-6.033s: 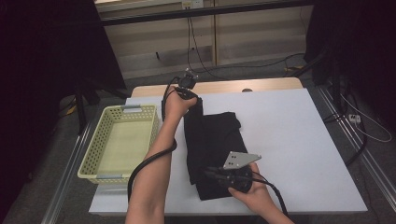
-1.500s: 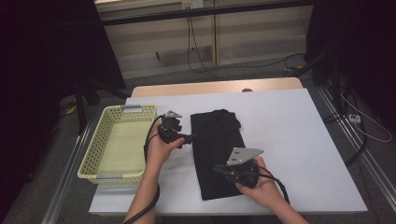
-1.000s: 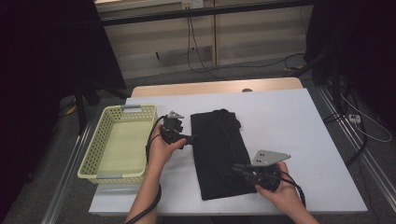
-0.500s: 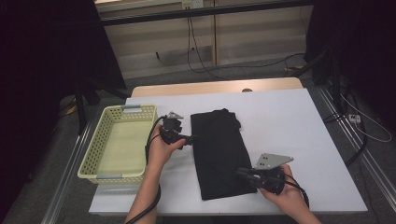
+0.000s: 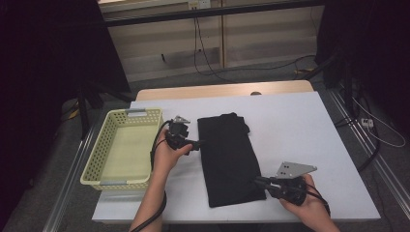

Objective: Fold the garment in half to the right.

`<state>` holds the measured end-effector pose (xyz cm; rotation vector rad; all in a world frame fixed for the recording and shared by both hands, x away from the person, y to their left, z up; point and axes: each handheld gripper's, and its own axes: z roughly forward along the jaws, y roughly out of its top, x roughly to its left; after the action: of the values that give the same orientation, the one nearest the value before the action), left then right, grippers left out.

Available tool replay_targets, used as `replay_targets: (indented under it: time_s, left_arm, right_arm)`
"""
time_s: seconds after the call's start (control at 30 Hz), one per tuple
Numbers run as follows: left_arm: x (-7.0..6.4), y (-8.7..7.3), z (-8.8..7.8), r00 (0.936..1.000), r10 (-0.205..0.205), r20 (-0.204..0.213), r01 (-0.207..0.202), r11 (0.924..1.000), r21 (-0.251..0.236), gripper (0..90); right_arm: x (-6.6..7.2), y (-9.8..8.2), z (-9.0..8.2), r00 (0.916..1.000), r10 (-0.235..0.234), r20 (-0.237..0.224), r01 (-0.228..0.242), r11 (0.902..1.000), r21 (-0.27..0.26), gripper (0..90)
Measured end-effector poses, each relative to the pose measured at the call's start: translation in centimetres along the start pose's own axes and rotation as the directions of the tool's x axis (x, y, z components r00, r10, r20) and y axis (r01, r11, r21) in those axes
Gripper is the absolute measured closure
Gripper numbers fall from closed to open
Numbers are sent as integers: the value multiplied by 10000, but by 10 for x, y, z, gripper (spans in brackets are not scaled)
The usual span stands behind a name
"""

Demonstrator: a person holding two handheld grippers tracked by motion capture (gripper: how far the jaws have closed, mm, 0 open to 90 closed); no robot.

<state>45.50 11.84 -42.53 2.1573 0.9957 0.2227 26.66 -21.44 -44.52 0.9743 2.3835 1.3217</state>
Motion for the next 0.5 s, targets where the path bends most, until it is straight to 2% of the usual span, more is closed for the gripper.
replay_targets:
  time_s: [0.13,0.2,0.3,0.4,0.5]
  left_arm:
    - [0,0,0,10000,32,-37,-32,10000,-10,177]
    - [0,0,-1,10000,-15,1,15,10000,-23,177]
    - [0,0,-2,10000,33,20,-33,10000,-46,177]
    - [-1,0,-1,10000,69,13,-69,10000,-30,177]
    - [-1,0,-1,10000,59,-28,-59,10000,23,177]
  right_arm:
    - [-3,-3,0,10000,95,2,-95,9996,269,798]
    - [-4,-2,-2,9998,61,183,-64,9998,174,753]
    - [-7,2,-7,9987,85,508,-87,10000,37,601]
    - [-9,11,-9,9980,136,617,-122,9997,-220,532]
    - [-15,21,-1,9959,278,863,-251,9992,-322,427]
